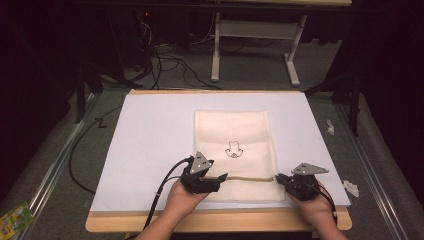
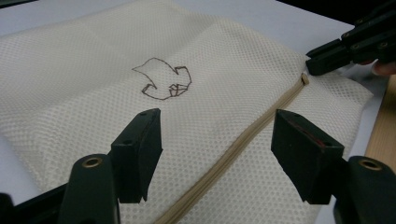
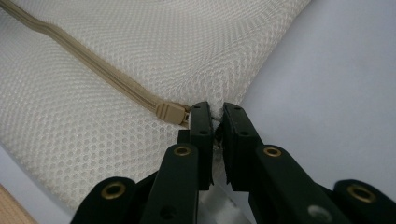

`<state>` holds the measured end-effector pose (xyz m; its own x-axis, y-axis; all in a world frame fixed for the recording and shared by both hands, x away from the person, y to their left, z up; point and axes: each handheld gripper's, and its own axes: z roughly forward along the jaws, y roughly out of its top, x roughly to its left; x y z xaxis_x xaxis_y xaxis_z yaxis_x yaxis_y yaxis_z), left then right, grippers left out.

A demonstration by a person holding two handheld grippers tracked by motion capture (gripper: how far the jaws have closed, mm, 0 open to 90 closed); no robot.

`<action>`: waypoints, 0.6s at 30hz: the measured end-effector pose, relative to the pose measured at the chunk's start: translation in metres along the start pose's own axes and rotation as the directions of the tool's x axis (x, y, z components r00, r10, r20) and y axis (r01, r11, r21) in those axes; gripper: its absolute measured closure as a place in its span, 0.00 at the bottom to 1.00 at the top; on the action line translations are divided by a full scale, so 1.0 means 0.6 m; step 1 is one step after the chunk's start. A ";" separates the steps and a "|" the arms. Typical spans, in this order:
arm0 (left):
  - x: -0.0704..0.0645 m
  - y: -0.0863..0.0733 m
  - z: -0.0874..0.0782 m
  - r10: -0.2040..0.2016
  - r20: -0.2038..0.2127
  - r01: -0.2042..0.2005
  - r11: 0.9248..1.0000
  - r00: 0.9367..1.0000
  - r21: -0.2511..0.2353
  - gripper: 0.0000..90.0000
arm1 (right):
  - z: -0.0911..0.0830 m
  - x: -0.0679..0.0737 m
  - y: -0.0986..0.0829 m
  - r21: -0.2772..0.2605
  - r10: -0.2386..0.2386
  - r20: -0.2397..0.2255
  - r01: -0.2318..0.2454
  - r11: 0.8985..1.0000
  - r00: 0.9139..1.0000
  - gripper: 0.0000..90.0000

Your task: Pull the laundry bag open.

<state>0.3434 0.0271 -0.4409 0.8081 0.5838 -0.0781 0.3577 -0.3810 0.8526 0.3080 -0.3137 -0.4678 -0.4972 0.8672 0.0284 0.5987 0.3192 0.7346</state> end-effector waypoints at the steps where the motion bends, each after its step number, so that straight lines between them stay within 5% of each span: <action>1: -0.004 0.000 0.003 -0.001 0.011 0.001 1.000 1.000 0.005 0.41 | -0.003 0.000 0.001 -0.012 0.009 -0.003 -0.009 1.000 1.000 0.94; 6: -0.024 0.004 0.021 -0.011 0.060 0.011 1.000 0.998 0.004 0.41 | -0.016 0.002 0.011 -0.063 0.041 -0.013 -0.042 0.997 0.999 0.95; 10: -0.045 0.012 0.032 0.018 0.072 -0.016 1.000 0.997 -0.017 0.44 | -0.020 0.006 0.016 -0.076 0.055 -0.023 -0.057 0.996 0.998 0.95; 18: -0.076 0.023 0.072 -0.005 0.110 0.010 0.999 0.994 -0.042 0.53 | -0.031 0.016 0.023 -0.120 0.006 -0.030 -0.009 0.993 1.000 0.95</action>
<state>0.3317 -0.0355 -0.4480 0.8530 0.5031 -0.1390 0.3454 -0.3445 0.8729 0.2996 -0.3083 -0.4448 -0.5124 0.8571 0.0528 0.5239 0.2633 0.8101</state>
